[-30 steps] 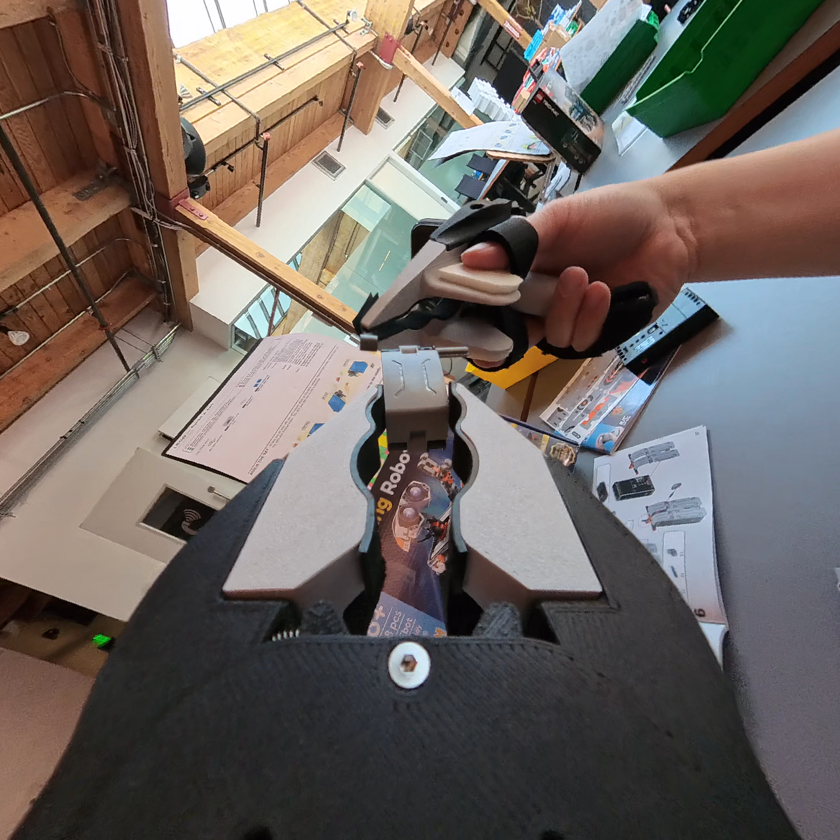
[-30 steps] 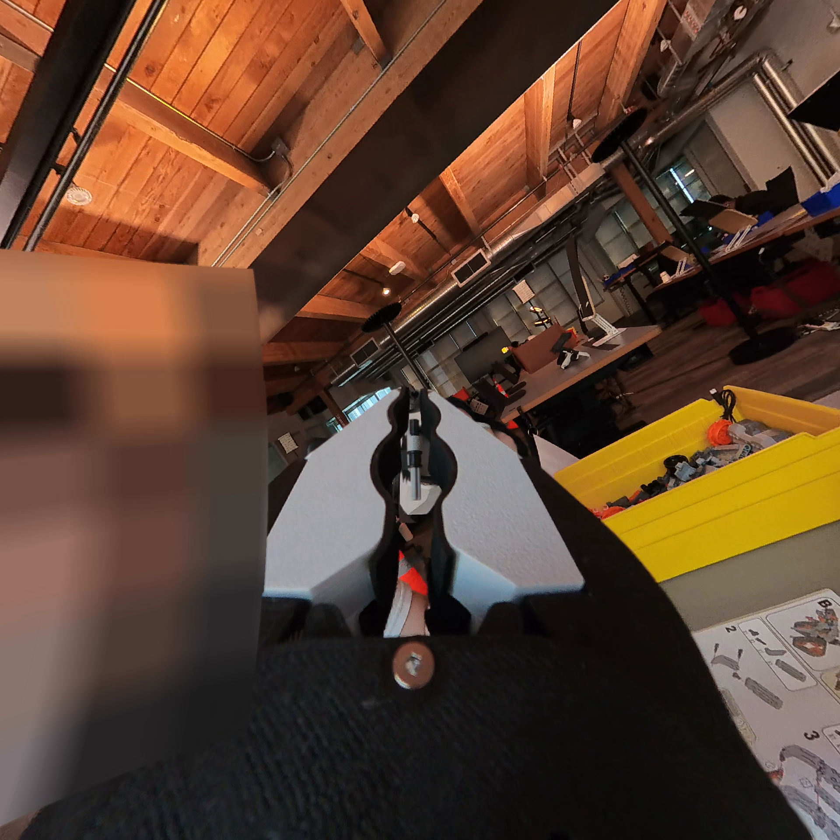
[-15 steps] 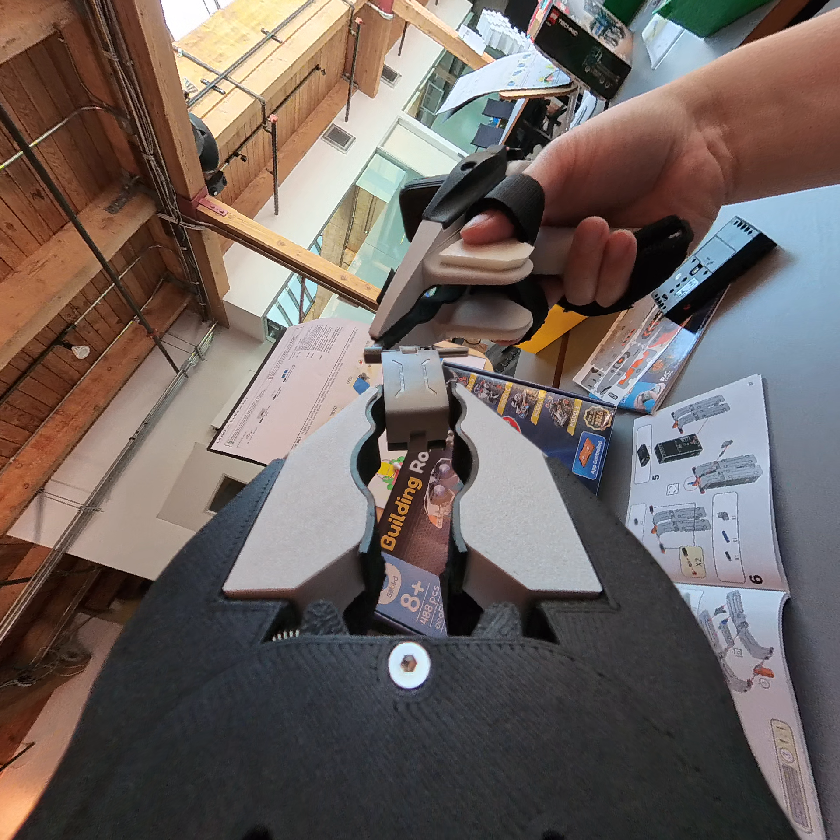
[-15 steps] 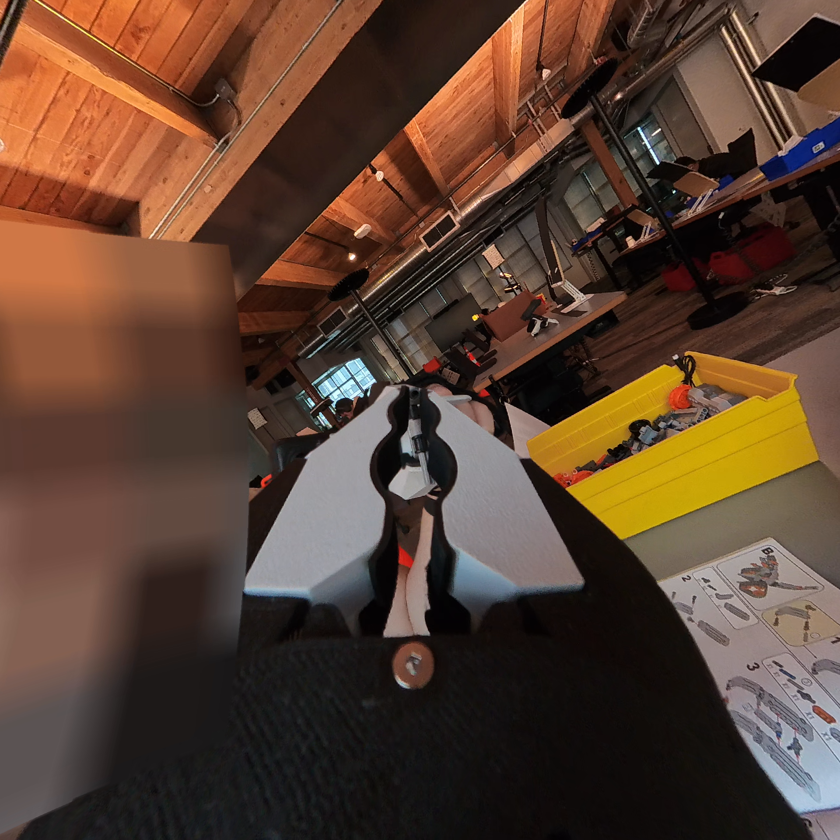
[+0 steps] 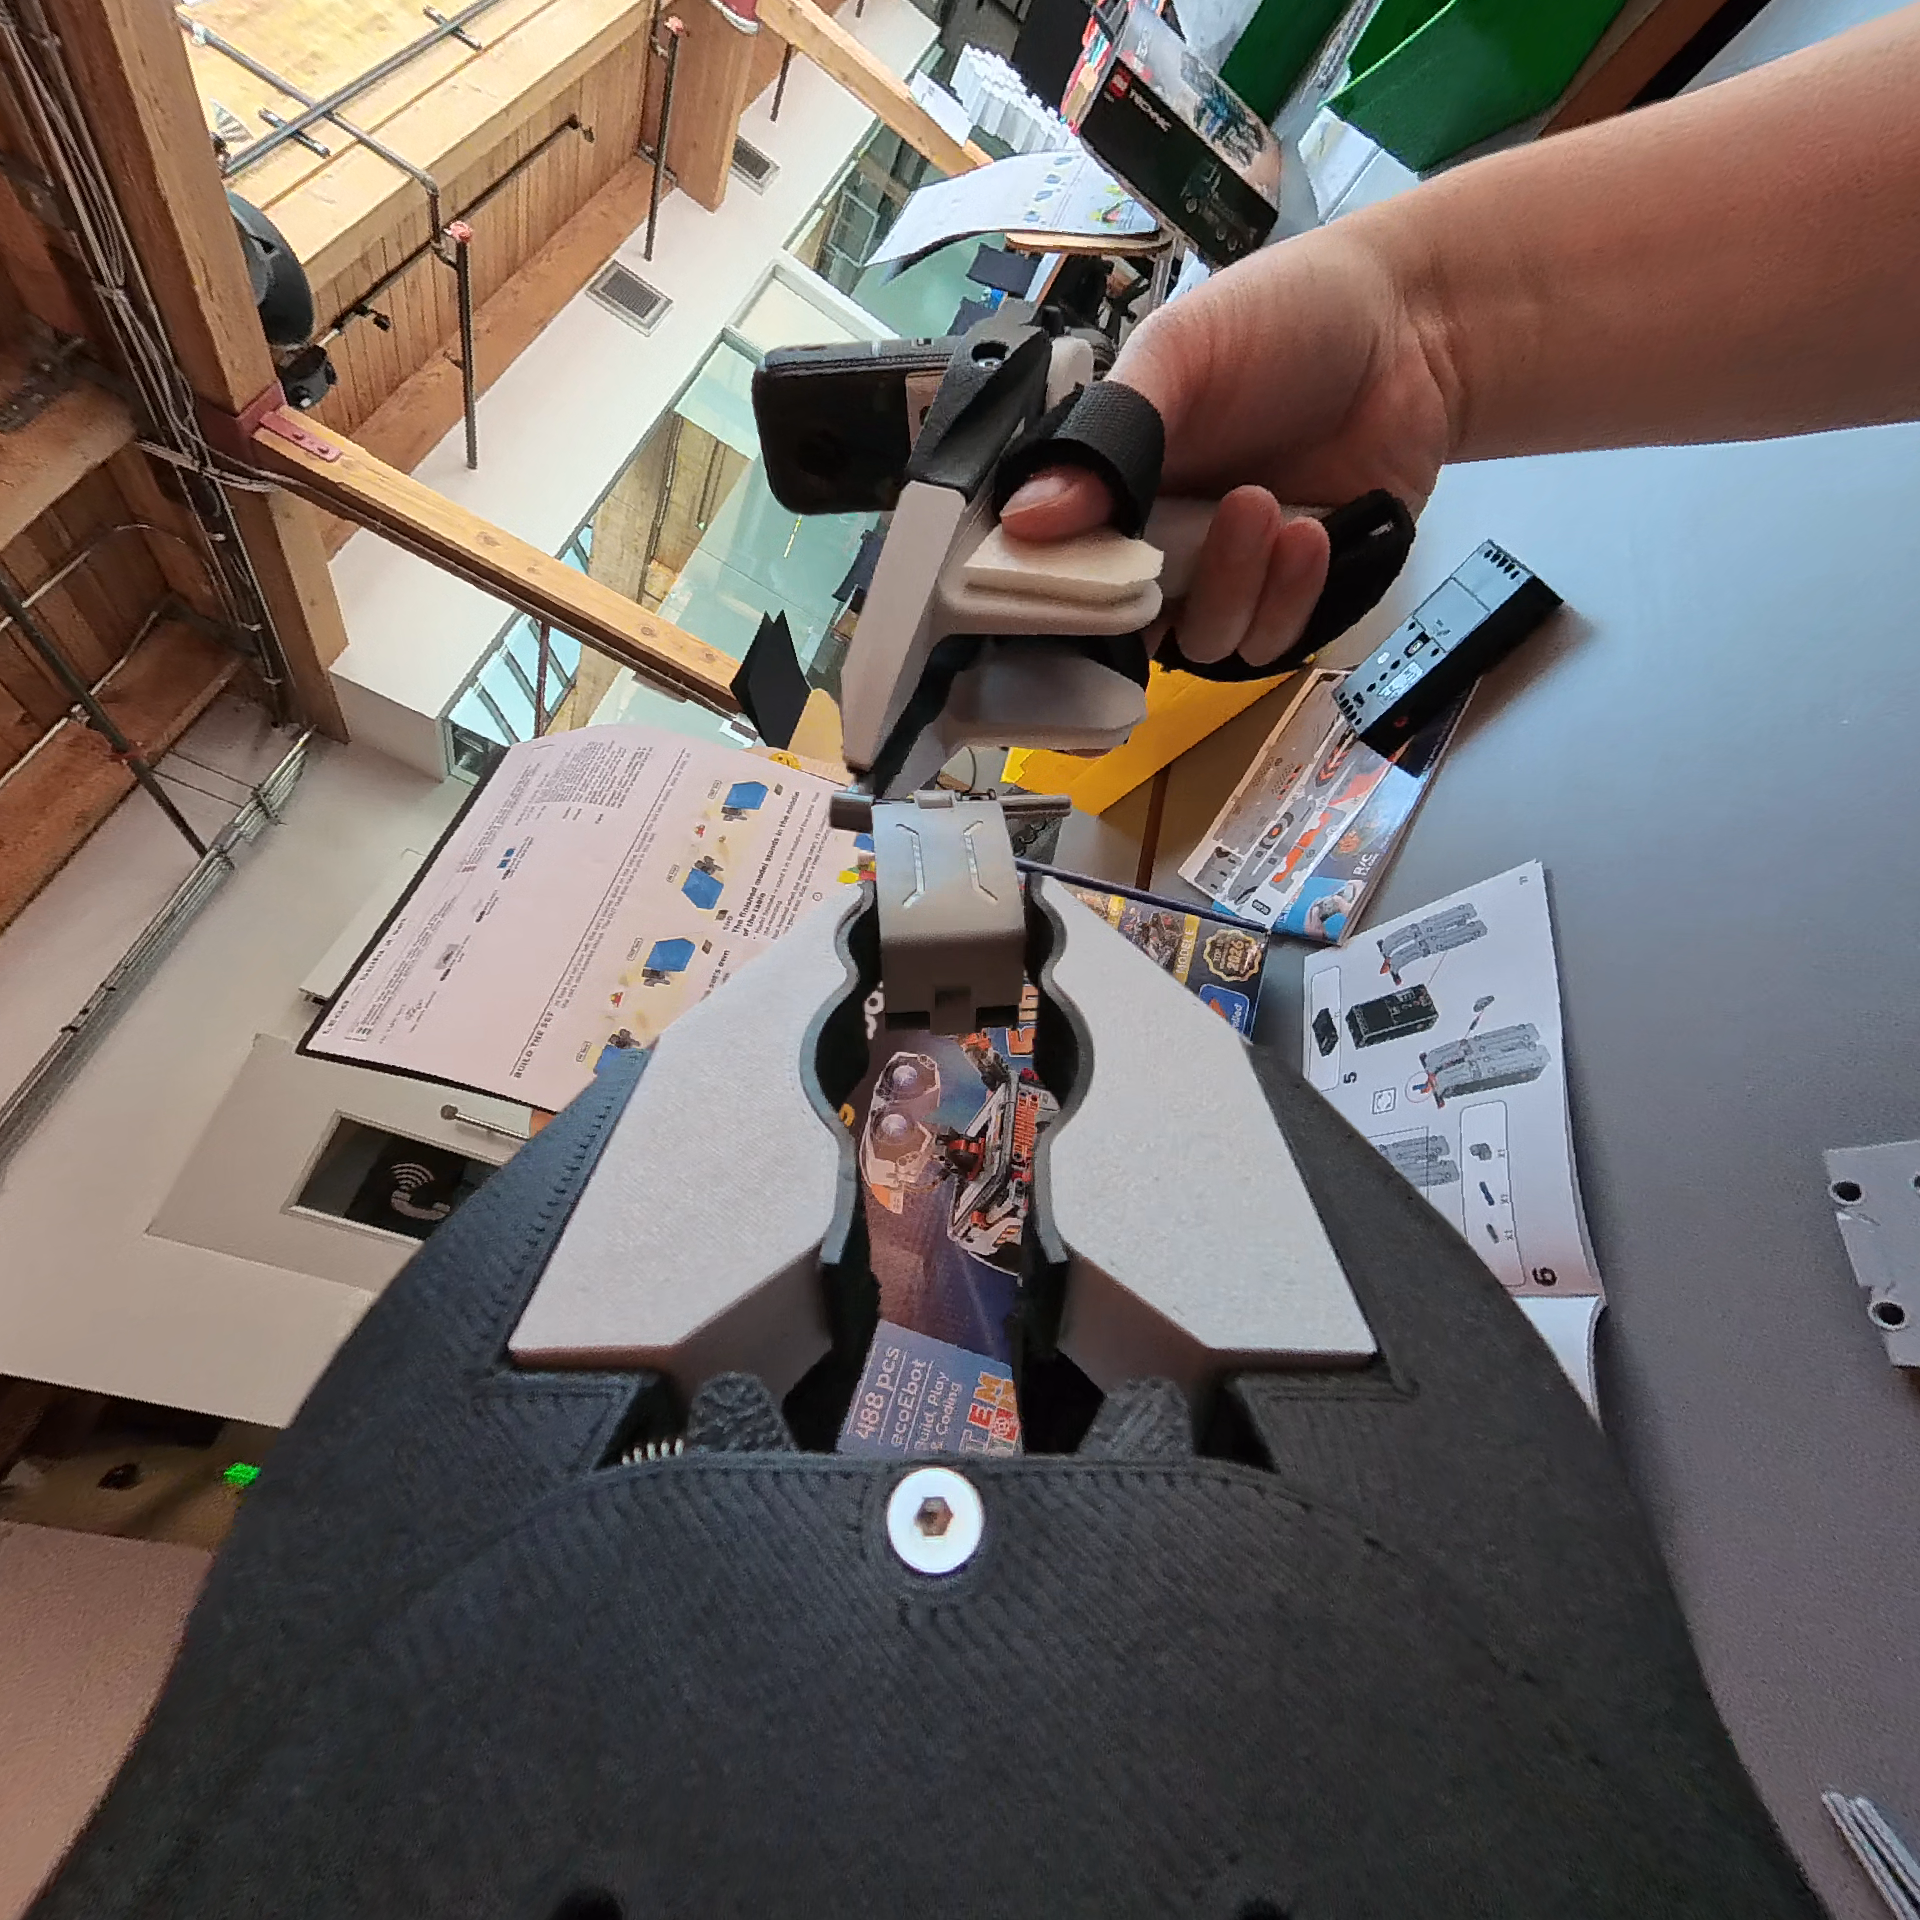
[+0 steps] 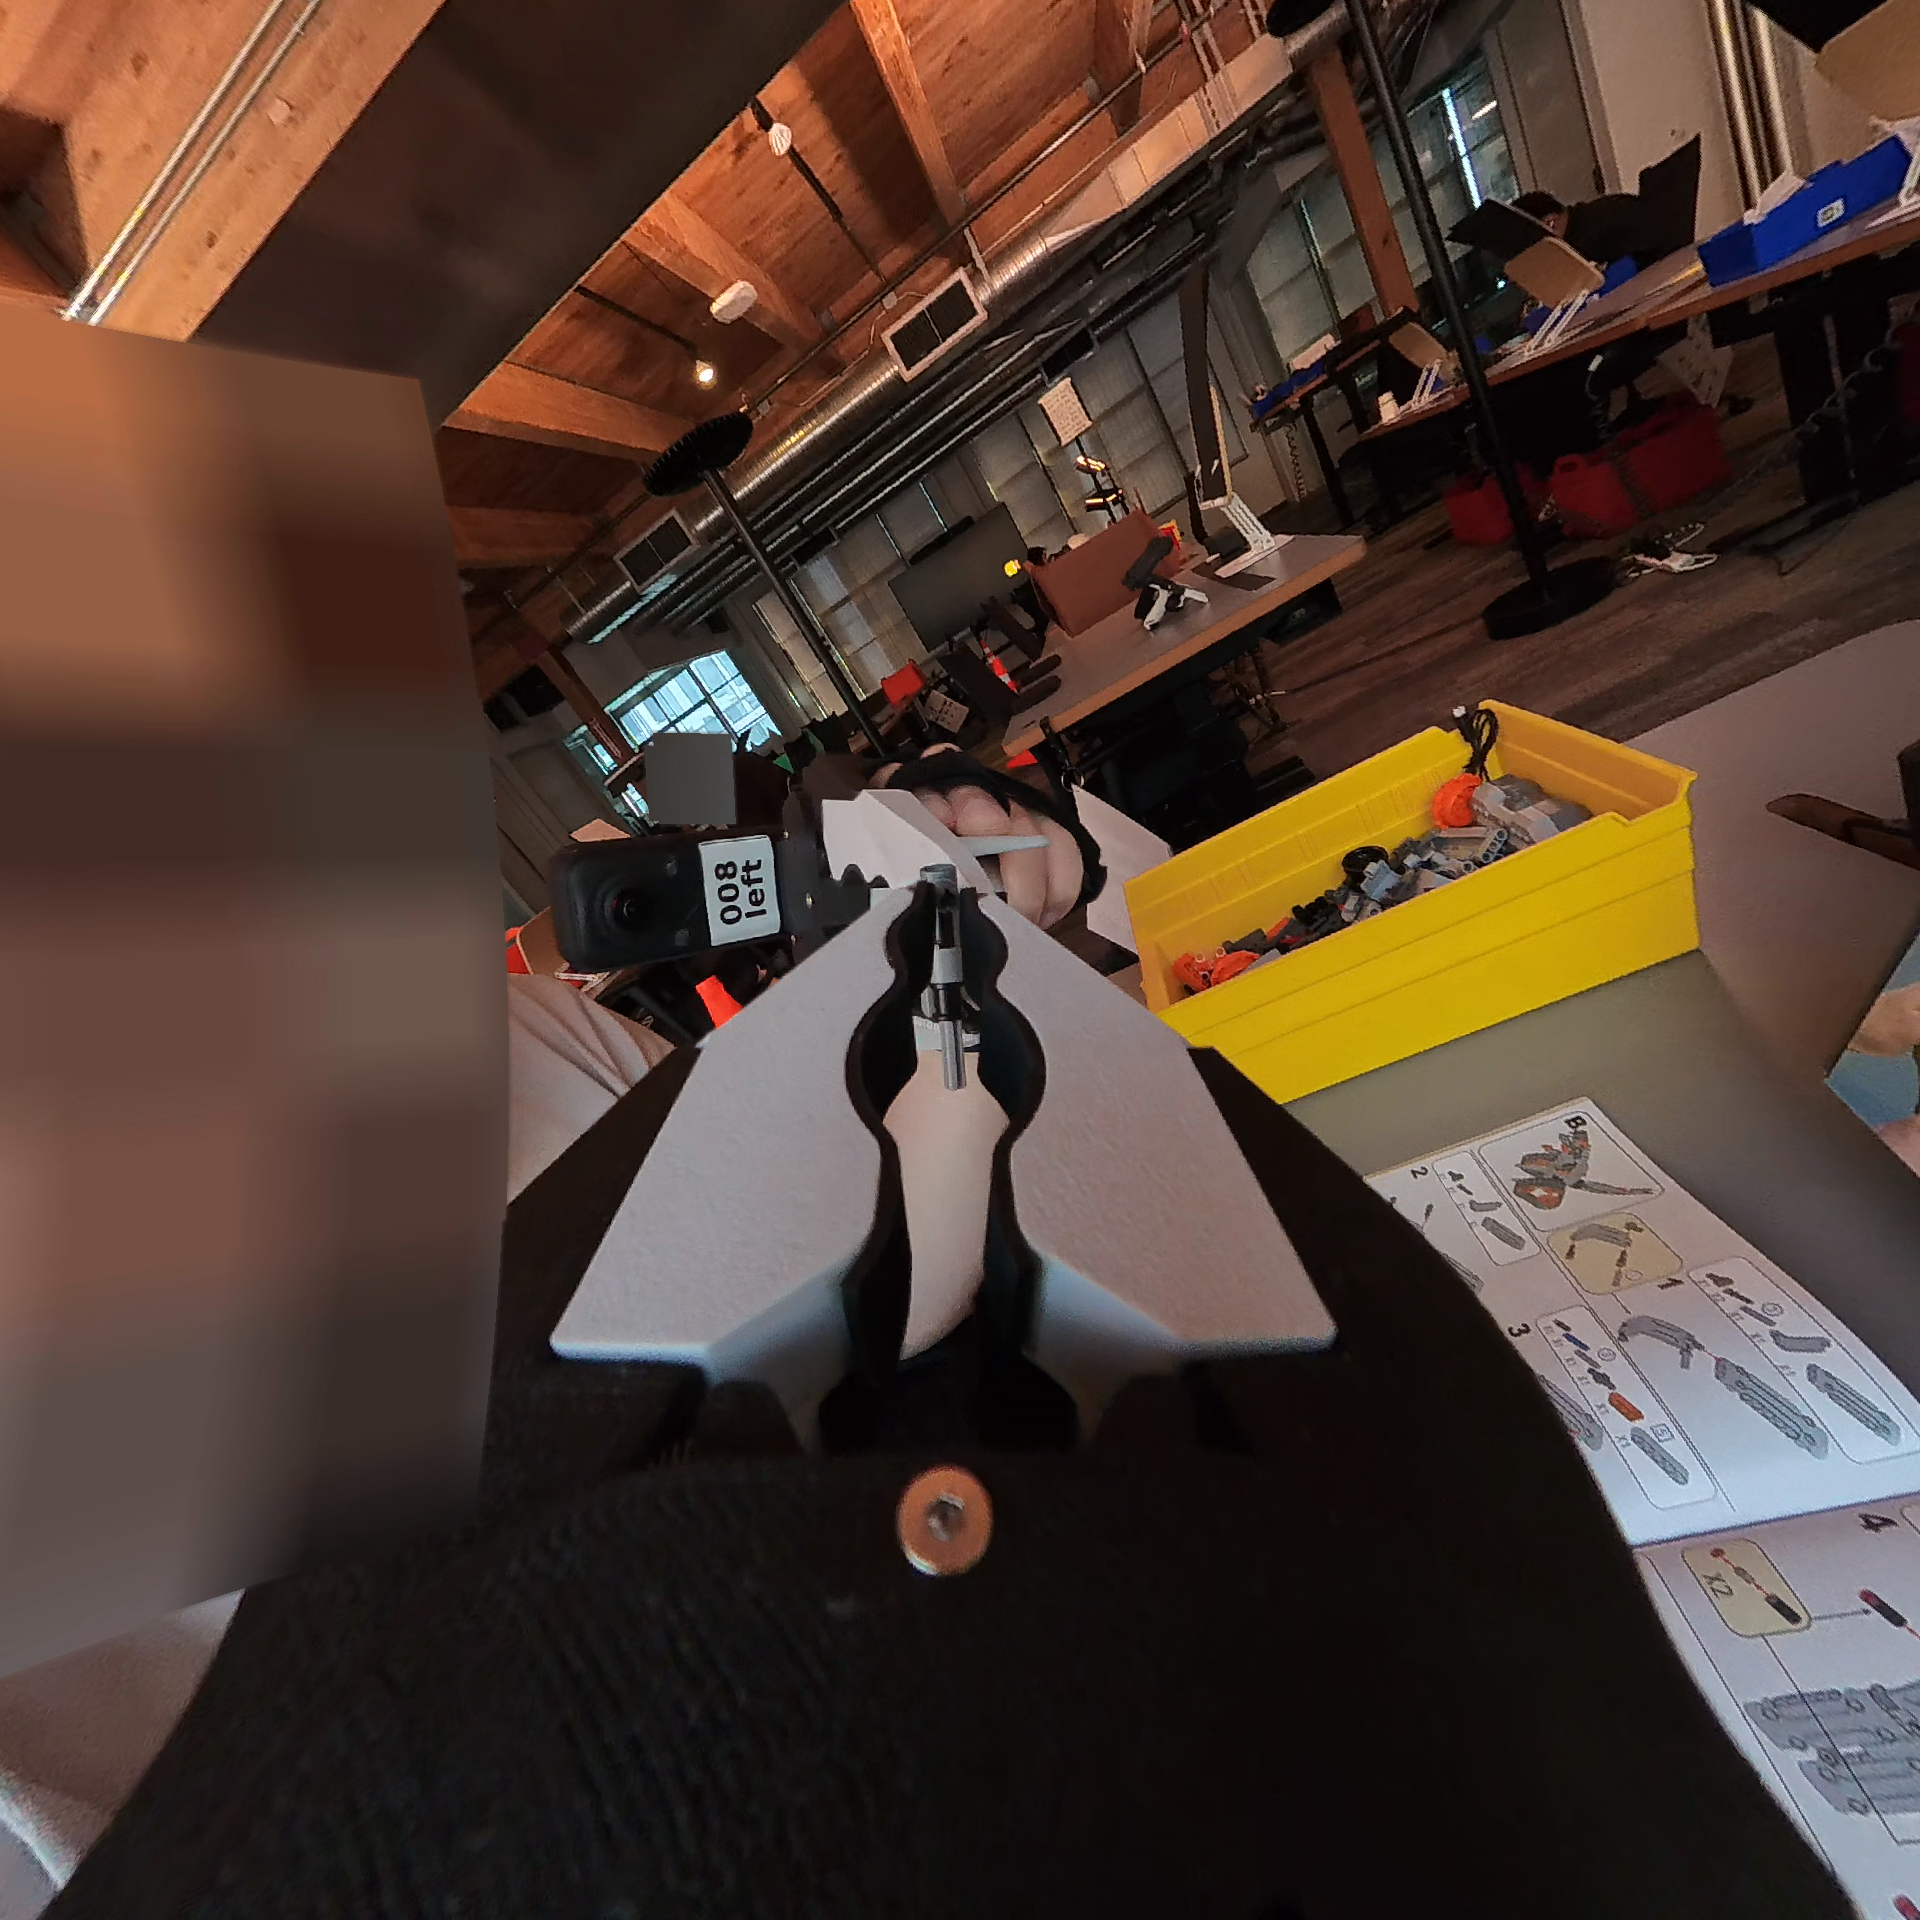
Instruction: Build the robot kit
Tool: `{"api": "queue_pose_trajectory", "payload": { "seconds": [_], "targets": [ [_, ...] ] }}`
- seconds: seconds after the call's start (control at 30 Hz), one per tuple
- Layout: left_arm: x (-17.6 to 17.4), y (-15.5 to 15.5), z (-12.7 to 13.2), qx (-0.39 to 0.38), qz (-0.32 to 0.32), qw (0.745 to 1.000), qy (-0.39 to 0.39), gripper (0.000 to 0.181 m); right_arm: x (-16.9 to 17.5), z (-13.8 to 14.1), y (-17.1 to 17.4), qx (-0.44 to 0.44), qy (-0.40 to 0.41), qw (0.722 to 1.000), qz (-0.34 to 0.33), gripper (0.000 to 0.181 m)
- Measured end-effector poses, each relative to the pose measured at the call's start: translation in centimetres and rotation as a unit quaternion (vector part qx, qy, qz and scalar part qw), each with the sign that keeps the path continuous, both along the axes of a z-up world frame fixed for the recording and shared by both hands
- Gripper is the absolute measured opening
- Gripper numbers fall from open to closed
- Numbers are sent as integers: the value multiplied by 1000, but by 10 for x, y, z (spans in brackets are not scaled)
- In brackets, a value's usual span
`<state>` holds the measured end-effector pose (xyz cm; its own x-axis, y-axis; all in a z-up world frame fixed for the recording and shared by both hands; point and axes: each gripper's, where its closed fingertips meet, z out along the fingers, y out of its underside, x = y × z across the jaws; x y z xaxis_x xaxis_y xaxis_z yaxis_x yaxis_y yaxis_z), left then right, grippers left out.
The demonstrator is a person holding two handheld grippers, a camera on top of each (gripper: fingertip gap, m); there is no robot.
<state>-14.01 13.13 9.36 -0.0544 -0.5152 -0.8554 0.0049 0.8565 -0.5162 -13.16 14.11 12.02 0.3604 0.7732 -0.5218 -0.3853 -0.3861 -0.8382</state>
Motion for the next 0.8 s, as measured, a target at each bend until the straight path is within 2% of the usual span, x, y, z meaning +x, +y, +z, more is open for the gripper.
{"api": "queue_pose_trajectory", "payload": {
  "seconds": [0.3,0.57,0.8],
  "targets": [
    [1,-5,5,-15,-15,1000,-16,25,4,-2,0,-6,-12,1000,-8,2],
    [0,-5,7,6,-15,999,-27,25,5,-1,-1,-4,-10,1000,-10,2],
    [0,-9,0,39,-15,999,-16,25,4,-10,-5,-14,-59,998,-11,2]
  ]
}}
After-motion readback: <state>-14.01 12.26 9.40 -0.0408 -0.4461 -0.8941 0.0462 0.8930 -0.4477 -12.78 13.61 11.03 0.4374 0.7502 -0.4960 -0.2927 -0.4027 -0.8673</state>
